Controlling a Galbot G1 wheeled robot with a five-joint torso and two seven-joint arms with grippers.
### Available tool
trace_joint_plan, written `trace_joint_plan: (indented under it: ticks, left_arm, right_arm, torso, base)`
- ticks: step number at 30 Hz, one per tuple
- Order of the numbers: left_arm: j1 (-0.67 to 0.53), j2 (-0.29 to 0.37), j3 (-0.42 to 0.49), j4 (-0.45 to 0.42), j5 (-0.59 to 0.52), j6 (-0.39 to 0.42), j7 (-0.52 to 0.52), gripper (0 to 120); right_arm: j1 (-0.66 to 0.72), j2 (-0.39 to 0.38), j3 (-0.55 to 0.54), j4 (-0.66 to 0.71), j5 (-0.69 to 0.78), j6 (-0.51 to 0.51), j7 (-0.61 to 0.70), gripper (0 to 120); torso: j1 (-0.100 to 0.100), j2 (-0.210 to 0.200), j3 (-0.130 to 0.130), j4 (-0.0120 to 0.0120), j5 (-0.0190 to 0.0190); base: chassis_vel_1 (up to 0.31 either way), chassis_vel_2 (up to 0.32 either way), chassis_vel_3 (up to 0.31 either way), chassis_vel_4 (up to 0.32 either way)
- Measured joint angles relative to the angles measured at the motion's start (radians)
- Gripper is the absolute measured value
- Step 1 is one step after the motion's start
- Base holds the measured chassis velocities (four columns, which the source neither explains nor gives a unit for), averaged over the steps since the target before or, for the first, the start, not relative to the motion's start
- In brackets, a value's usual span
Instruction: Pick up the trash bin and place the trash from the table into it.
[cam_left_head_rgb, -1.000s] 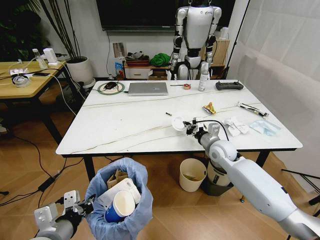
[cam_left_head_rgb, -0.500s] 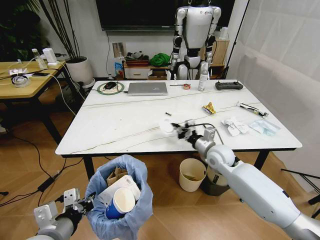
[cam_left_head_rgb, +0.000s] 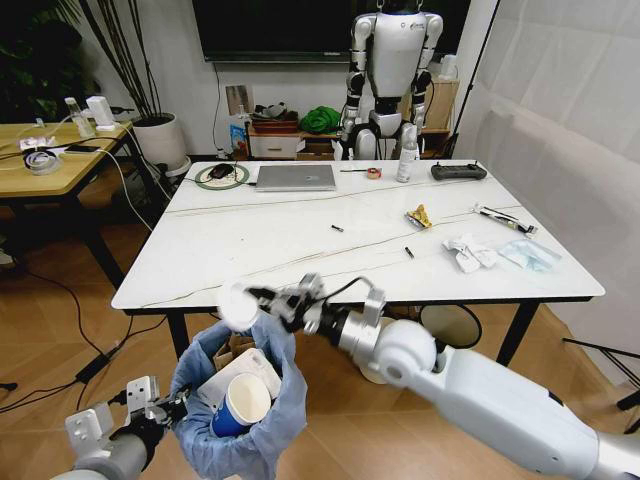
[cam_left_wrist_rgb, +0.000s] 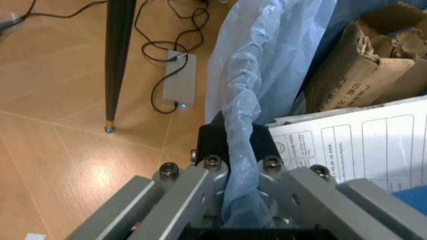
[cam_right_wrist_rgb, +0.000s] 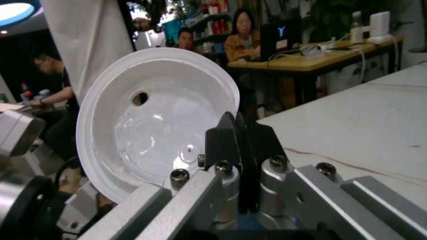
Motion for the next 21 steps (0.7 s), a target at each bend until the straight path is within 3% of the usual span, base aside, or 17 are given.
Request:
trace_joint_plan:
  ticks: [9, 21]
  left_arm:
    - [0.006, 0.01, -0.013, -0.006, -0.015, 0.003, -0.001, 0]
    - [0.011, 0.015, -0.024, -0.014, -0.015, 0.016, -0.027, 0]
  right_arm:
    - [0.047, 0.088, -0.087, -0.065, -0.035, 0.014, 0.005, 0]
    - [0.044, 0.081, -0.097, -0.109, -0.134, 0.043, -0.007, 2]
  torso:
    - [0.0, 0.0, 0.0, 0.0001, 0.0002]
    - [0.0, 0.0, 0.0, 0.0, 0.0001]
  base:
    - [0.0, 0.0, 0.0, 0.0]
    - [0.0, 0.0, 0.0, 0.0]
